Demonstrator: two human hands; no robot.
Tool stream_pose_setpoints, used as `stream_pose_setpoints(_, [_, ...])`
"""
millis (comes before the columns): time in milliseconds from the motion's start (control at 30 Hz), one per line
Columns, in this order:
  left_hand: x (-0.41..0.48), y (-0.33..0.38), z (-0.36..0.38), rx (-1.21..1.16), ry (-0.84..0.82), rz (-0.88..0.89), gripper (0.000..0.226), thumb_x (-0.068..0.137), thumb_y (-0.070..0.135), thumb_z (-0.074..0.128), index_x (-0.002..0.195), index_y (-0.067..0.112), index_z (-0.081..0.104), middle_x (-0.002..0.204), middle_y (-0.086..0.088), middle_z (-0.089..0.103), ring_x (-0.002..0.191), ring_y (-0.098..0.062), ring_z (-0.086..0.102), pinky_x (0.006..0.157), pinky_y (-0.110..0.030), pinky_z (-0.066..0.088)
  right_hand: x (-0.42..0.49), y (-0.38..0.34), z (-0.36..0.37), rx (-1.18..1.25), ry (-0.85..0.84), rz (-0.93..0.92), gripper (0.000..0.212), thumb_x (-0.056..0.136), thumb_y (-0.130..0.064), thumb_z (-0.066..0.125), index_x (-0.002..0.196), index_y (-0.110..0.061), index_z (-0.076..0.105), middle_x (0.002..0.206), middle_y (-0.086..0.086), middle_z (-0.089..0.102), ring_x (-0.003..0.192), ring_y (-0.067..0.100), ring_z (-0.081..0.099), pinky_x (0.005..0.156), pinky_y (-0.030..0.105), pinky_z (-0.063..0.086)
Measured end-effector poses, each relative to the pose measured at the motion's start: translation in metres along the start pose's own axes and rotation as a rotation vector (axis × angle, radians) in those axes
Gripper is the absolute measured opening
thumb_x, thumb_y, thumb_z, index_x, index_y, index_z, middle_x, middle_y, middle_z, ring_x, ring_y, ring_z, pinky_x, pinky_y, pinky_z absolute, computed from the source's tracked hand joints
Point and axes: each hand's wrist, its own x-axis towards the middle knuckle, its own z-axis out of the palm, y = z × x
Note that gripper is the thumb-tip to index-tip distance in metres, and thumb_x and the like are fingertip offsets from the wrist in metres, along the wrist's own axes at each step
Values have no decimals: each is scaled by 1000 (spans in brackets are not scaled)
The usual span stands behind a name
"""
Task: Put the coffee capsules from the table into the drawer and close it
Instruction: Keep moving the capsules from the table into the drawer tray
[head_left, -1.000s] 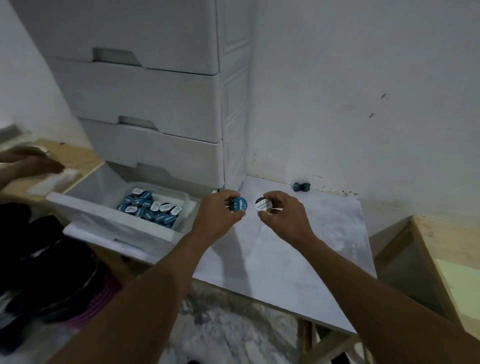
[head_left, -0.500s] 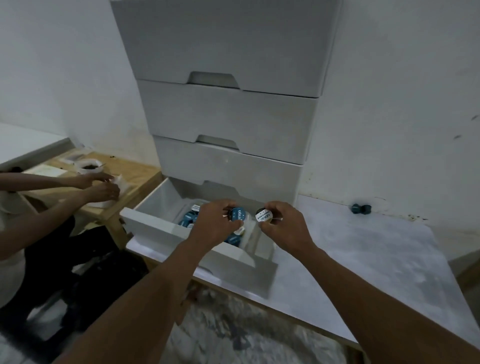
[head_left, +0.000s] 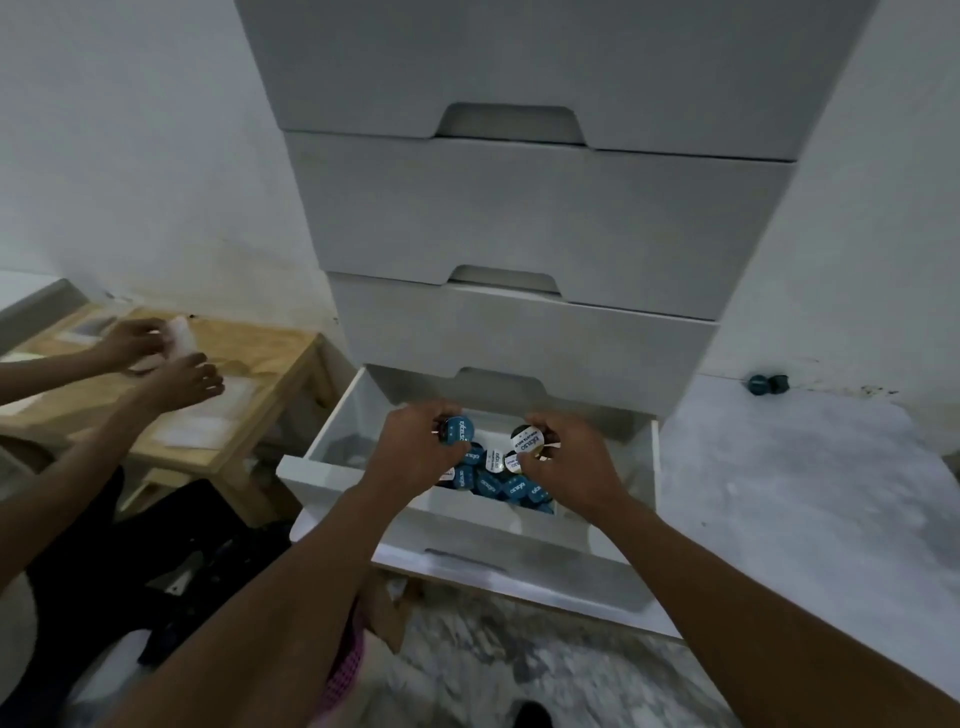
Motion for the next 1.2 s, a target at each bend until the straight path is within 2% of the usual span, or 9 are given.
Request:
stream_pose_setpoints(133, [26,-14,6,41,-37,-13,36,74,15,79,108,16,67,100,2,66,83,-6,57,69,-15,42,25,10,17,-59,-18,41,46,70,-16,77,114,-17,64,109,2,61,93,14,60,87,35,53])
stream_pose_setpoints(433, [70,-36,32,137,-161,11,39,74,17,77,110,14,65,107,-3,66,92,-16,61,85,-32,54,62,28,46,-143,-83,70,44,74,-17,75,116,-13,63,102,2,56,90,15,56,78,23,45])
stream_pose_setpoints(500, [78,-39,36,172,-200,31,41,76,21,75,115,16,64,112,-3,65,95,-15,61,86,-24,50,64,30,48,-120,-83,91,45,73,-15,75,116,-10,63,104,4,56,92,18,59,85,29,51])
stream_pose_setpoints(567, [85,-43,39,219,-255,71,41,81,24,70,121,20,60,118,2,61,104,-15,59,74,1,37,65,32,50,-108,-80,111,45,73,-15,75,116,-9,62,108,5,52,96,20,58,91,35,53])
stream_pose_setpoints(633, [88,-44,40,234,-267,93,42,85,28,66,125,24,56,121,7,55,108,-11,56,66,5,30,67,33,53,-105,-56,136,45,73,-17,75,116,-7,62,111,7,50,100,21,56,92,37,53])
stream_pose_setpoints(733, [97,-52,51,201,-290,101,49,80,22,70,126,17,57,124,-2,53,109,-17,55,88,-14,40,69,33,58,-129,-56,166,46,73,-15,74,116,-6,62,110,9,53,100,22,57,90,39,54])
stream_pose_setpoints(867, [106,-58,59,209,-283,163,47,77,21,70,123,14,60,122,-6,57,105,-19,56,92,-21,42,75,35,65,-190,-50,184,47,69,-9,72,115,-8,63,107,6,56,98,20,57,86,28,52])
stream_pose_setpoints(1000, [113,-61,67,203,-285,203,43,75,19,71,118,14,63,117,-7,61,105,-20,56,90,-27,44,79,39,69,-255,-62,211,47,70,-9,70,117,-10,63,110,6,59,102,18,56,82,12,36])
stream_pose_setpoints(1200, [119,-66,80,222,-341,235,46,78,13,69,123,12,60,120,-11,56,107,-23,54,91,-24,41,82,47,76,-261,-44,199,42,68,-2,69,109,-9,68,106,12,61,97,25,60,87,25,49])
